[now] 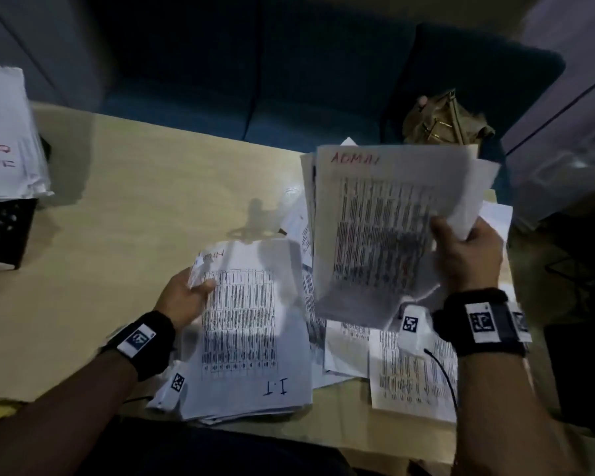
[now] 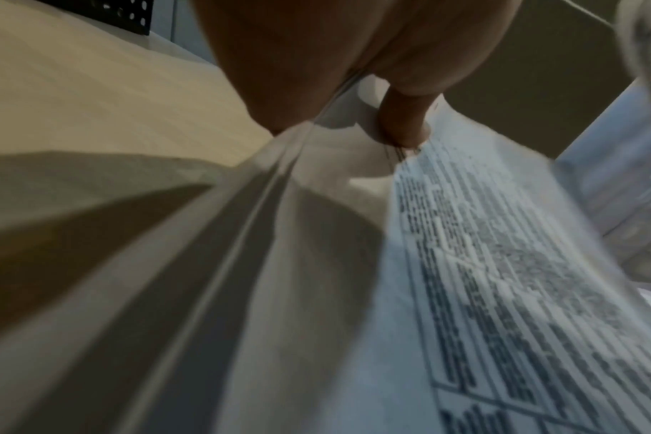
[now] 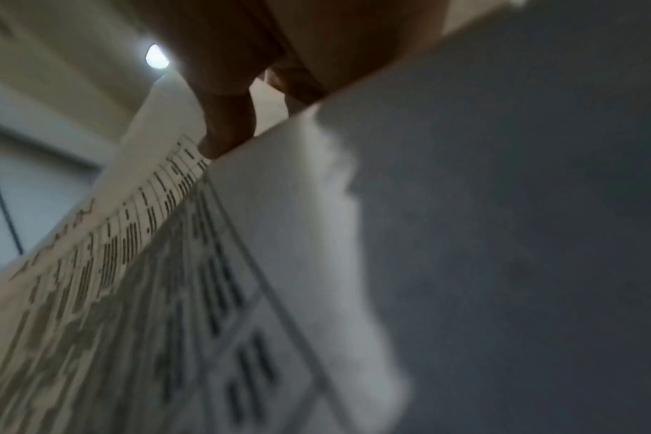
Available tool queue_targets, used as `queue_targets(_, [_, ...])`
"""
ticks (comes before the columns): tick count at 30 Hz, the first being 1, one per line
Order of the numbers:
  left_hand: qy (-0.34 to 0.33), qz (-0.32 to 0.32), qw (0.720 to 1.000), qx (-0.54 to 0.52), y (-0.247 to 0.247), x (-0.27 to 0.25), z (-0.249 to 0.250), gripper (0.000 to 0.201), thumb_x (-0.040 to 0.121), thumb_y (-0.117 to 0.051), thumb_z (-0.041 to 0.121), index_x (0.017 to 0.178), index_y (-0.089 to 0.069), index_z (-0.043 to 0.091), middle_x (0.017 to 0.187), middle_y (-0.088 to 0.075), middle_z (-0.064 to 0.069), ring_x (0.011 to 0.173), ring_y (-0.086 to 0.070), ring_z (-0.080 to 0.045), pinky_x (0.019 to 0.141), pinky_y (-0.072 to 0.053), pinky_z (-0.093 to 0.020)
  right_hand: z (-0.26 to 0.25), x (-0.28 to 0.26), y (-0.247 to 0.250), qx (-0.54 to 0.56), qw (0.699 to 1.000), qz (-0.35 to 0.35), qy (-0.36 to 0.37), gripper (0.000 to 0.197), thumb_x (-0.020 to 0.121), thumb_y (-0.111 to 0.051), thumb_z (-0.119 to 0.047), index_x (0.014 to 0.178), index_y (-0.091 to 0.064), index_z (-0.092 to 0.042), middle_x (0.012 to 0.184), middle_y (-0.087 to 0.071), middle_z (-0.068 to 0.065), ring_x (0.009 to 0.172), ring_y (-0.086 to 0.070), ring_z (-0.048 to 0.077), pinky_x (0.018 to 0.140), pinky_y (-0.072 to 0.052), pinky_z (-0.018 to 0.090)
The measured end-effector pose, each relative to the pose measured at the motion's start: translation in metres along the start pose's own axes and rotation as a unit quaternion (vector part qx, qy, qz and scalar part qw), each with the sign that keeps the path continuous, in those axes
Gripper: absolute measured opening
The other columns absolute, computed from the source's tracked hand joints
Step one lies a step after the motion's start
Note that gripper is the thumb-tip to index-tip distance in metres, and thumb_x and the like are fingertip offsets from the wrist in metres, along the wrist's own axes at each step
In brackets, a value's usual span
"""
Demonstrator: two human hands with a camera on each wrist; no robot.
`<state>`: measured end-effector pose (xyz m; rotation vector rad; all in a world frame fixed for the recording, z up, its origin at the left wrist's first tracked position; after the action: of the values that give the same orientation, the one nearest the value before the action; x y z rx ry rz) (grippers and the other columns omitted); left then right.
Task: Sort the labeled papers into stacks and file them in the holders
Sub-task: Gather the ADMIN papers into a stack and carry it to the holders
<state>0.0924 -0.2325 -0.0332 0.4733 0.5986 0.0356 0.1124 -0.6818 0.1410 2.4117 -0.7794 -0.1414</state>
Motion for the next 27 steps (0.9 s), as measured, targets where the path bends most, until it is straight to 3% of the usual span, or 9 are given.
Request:
queue_targets(4, [0.008,-0.013,1.0,0.001,-0.013,0.0,0.011,0.041,0.094,-0.058,0.026,0.13,-0.053,0.008,0.118,-0.065,-0.014,0.1,-0.063,-0.031,0.084,-0.05,-0.04,0.003,0.004,0.005,0.048,0.998,-0.006,-0.027,0.026,0.084,-0.07,-0.032,0.096,-0.071,-0.01,0.082,-0.067,0.006,0.068,-0.061,0.002,0.05,-0.042,0.01])
queue_targets(7, [-0.035,-0.03,0.998,0.047,-0.028,0.002,0.024,0.042,0.095,-0.056,0.023,0.132,-0.05,0.003,0.121,-0.063,-0.021,0.107,-0.06,-0.041,0.087,-0.049,-0.046,0.031,-0.021,-0.046,-0.001,0.993,-0.088,-0.075,0.035,0.082,-0.072,-0.031,0.101,-0.07,-0.002,0.083,-0.065,0.007,0.077,-0.062,0.01,0.047,-0.038,0.007])
queue_targets(10, [-0.042,-0.046,0.998,0.015,-0.041,0.002,0.035,0.031,0.096,-0.054,0.029,0.117,-0.058,0.007,0.095,-0.064,-0.011,0.081,-0.058,-0.028,0.065,-0.044,-0.03,0.072,-0.068,-0.105,-0.023,0.973,-0.182,-0.137,0.029,0.088,-0.066,-0.021,0.109,-0.065,-0.002,0.095,-0.067,0.01,0.085,-0.062,0.019,0.051,-0.041,0.012])
queue_targets(13, [-0.037,-0.077,0.993,-0.08,-0.052,0.001,0.037,0.057,0.088,-0.045,0.061,0.124,-0.059,0.019,0.119,-0.066,-0.005,0.104,-0.061,-0.021,0.092,-0.046,-0.034,0.099,-0.106,-0.141,0.003,0.961,-0.208,-0.183,0.029,0.091,-0.06,-0.021,0.116,-0.06,-0.006,0.1,-0.065,0.007,0.094,-0.063,0.024,0.07,-0.045,0.023])
queue_targets(16, [-0.045,-0.143,0.976,-0.157,-0.069,-0.005,0.044,0.066,0.07,-0.054,0.079,0.122,-0.054,0.038,0.114,-0.065,0.029,0.109,-0.059,0.008,0.092,-0.046,-0.016,0.098,-0.122,-0.162,-0.007,0.958,-0.228,-0.174,0.02,0.091,-0.059,-0.02,0.107,-0.058,-0.007,0.092,-0.063,0.004,0.085,-0.061,0.023,0.058,-0.044,0.017])
queue_targets(18, [-0.078,-0.148,0.979,-0.114,-0.071,-0.011,0.054,0.035,0.082,-0.063,0.054,0.112,-0.044,0.052,0.098,-0.058,0.047,0.098,-0.055,0.022,0.078,-0.042,-0.004,0.093,-0.125,-0.172,-0.03,0.956,-0.25,-0.152,0.025,0.089,-0.061,-0.02,0.108,-0.054,-0.006,0.097,-0.059,0.005,0.089,-0.06,0.024,0.053,-0.04,0.012])
queue_targets(20, [-0.088,-0.131,0.984,-0.076,-0.065,-0.005,0.048,0.043,0.09,-0.066,0.022,0.106,-0.043,0.056,0.103,-0.06,0.035,0.102,-0.058,0.007,0.079,-0.042,-0.011,0.088,-0.122,-0.178,0.006,0.952,-0.267,-0.152,0.051,0.084,-0.068,-0.023,0.126,-0.043,-0.009,0.118,-0.051,0.005,0.102,-0.055,0.02,0.069,-0.048,0.016])
queue_targets(23, [-0.068,-0.158,0.982,-0.081,-0.063,0.002,0.032,0.042,0.079,-0.071,0.02,0.111,-0.056,0.043,0.114,-0.068,0.005,0.113,-0.061,-0.022,0.094,-0.049,-0.037,0.074,-0.098,-0.172,0.082,0.961,-0.23,-0.127,0.078,0.08,-0.074,-0.028,0.142,-0.027,-0.023,0.14,-0.037,-0.002,0.123,-0.043,0.015,0.101,-0.041,0.03])
queue_targets(27, [-0.074,-0.189,0.974,-0.104,-0.068,0.001,0.035,0.049,0.082,-0.071,0.001,0.115,-0.058,0.034,0.107,-0.071,0.015,0.115,-0.061,-0.017,0.089,-0.049,-0.028,0.045,-0.081,-0.176,0.049,0.962,-0.269,-0.013,0.063,0.088,-0.064,-0.023,0.141,-0.032,-0.033,0.141,-0.039,0.0,0.126,-0.039,0.012,0.105,-0.035,0.032])
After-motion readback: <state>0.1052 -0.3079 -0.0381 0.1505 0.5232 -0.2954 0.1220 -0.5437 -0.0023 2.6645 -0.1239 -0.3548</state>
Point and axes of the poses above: each hand's wrist, its own x-axis towards the middle knuckle, its own y-axis out of the back of the hand, z = x × y, the point moved 9 cm from there along x, towards the middle knuckle
